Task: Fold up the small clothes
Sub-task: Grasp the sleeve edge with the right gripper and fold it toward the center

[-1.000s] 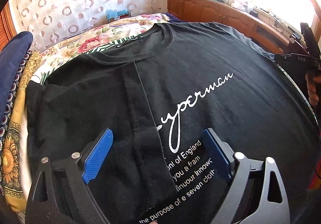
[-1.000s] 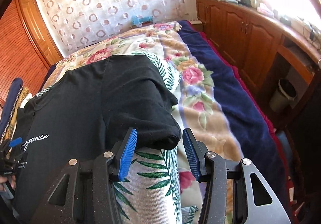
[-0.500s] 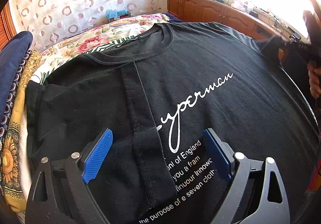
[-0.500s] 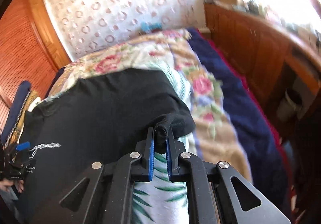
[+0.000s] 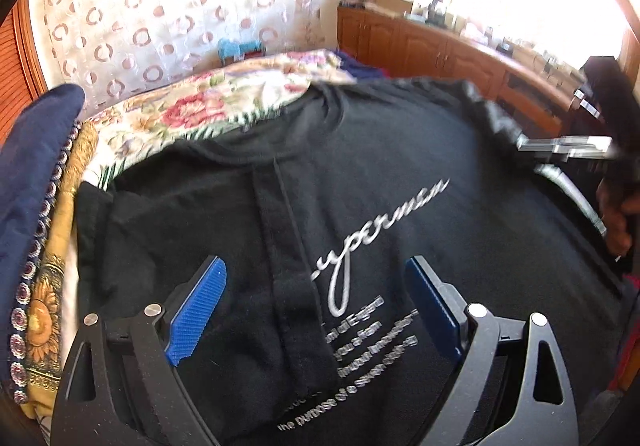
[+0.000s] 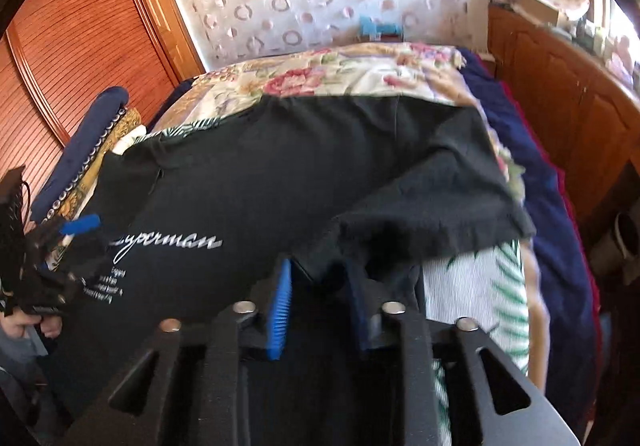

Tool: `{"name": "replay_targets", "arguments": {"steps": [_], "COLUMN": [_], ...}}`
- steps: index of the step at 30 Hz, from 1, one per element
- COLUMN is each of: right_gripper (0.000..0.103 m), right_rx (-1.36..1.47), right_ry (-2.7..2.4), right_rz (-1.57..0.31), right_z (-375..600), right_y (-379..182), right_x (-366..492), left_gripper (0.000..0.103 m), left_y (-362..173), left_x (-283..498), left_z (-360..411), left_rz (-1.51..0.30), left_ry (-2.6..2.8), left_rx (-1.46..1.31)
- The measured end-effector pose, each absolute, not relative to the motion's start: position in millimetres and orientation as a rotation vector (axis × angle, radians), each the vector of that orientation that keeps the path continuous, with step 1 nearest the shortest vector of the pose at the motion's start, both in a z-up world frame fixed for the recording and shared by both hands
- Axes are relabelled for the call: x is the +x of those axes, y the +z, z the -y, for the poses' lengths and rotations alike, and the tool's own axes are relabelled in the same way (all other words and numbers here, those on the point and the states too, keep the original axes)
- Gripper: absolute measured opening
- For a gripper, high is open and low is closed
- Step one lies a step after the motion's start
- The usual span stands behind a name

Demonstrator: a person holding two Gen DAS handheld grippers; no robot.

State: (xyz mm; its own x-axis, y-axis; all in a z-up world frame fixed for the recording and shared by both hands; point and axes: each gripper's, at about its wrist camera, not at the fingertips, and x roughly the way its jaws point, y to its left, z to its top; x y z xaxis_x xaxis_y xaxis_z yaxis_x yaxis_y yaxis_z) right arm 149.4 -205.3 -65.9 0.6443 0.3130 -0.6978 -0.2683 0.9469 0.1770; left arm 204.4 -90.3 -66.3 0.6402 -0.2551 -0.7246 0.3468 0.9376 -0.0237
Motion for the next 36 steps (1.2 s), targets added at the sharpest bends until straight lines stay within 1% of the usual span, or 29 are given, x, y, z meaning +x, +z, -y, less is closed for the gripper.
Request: {"name": "replay_targets", "arguments": {"steps": [2,4,10,14,19,23,24,26,27,28,32,36], "right_gripper": [0.045,0.046,0.046,0.046,0.046,0.045,0.041,0.019,0.015,0.005,0.004,0.004], "right_rx": [0.06,0.073,0.15,0.186,0.219,0.287,0.288,0.283,0.259,0.21,0.15,0.082], "right_ry": [0.299,0.265,0.149,0.073,0.001,0.022,0.032,0.07,0.067,0.047,0.111,0.219], "right_rz": [-0.794,-0.771,-0.739,-0.757,-0.828,-0.832,-0.828,-0.82,-0.815,-0.804,-0.718,-0.654], "right_z": [216.7,230.6,273.9,285.2,289.9,297.4,296.3,292.4,294.4,288.9,279.9,240.2], "right_y": [-61.5,-53.5,-43.8,-59.8,-82.9,-85.6,-84.3,-80.4,-77.2,-73.0,-52.5,-21.1], "right_x": [143.5,136.2,139.7,169.7,207.8,219.3,221.7,220.0,214.0,212.6,202.8,197.2], "left_gripper": [0.092,0.092,0.092,0.092,0.092,0.092,0.092,0.092,0.092,0.092,0.092,0.092], "left_y": [-55.9,-50.1,-43.2,-48.2,-50.6,-52.0,-52.2,-52.2,-52.5,-52.3,-51.8,-50.0], "left_x": [201.1,198.9,193.7,195.0,193.0,194.1,193.7,193.3,193.3,193.0,192.1,190.3], "left_z": [90.9,91.8,94.3,91.2,83.6,78.9,78.5,76.9,76.3,75.4,74.0,70.0], "left_rz": [-0.778,-0.761,-0.73,-0.747,-0.758,-0.763,-0.764,-0.762,-0.761,-0.76,-0.758,-0.752], "left_ry": [-0.355,-0.361,-0.373,-0.368,-0.346,-0.33,-0.329,-0.325,-0.323,-0.321,-0.313,-0.301], "left_rx": [0.099,0.092,0.084,0.08,0.075,0.075,0.075,0.074,0.073,0.07,0.067,0.062]}}
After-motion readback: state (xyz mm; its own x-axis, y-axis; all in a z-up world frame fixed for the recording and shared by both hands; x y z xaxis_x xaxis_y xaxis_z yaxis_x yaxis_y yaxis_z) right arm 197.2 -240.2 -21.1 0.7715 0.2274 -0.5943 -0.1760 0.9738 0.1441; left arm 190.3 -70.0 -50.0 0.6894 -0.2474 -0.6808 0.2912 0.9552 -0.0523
